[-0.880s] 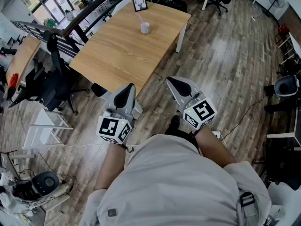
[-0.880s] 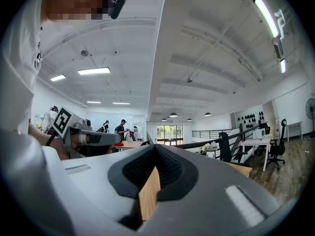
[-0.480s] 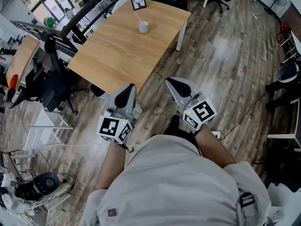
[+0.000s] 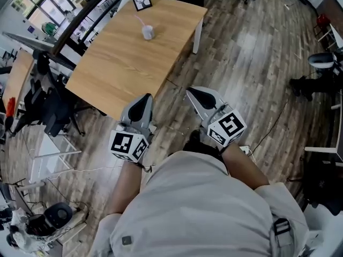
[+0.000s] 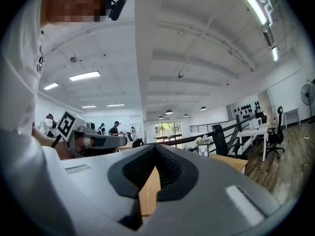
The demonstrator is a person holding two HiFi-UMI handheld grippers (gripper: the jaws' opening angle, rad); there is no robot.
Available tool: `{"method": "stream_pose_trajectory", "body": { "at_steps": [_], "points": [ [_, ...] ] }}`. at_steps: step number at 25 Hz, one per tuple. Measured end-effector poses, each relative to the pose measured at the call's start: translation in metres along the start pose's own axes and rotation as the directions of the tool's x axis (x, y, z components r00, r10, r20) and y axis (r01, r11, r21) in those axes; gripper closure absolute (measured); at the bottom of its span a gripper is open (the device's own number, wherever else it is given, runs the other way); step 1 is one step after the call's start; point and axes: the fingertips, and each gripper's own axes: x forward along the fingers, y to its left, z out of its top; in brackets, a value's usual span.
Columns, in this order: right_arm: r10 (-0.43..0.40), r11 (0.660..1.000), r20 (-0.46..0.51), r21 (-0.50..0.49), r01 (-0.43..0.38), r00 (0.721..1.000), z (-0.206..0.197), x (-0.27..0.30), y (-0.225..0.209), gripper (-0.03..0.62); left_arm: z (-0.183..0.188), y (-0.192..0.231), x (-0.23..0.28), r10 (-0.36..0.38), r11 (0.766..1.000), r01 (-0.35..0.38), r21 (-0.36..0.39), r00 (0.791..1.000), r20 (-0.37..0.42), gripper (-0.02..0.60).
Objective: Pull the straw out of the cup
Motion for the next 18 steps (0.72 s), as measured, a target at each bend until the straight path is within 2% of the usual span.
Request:
{"method": "stream_pose_trajectory", "body": {
  "at_steps": [7, 13, 18],
  "points": [
    [0.007, 1.000, -0.001, 0.005, -0.007, 1.000, 0.009, -0.011, -0.078, 0.585, 0.006, -0.017, 0.090, -0.023, 1.000, 0.023, -0.007, 1.000, 0.004, 0.578],
    [0.023, 1.000, -0.011, 0.008, -0.023, 1.000, 0.013, -0.010, -0.109, 0.585, 0.008, -0.024, 0.134, -0.035, 0.999, 0.035, -0.008, 0.999, 0.006, 0.578],
    [0.010, 1.000, -0.018, 0.020, -0.009, 1.000, 0.008, 0.000, -0.141, 0.585, 0.007, -0.014, 0.165, -0.034, 0.999, 0.034, -0.012, 0.999, 0.003, 0.578]
  ]
}}
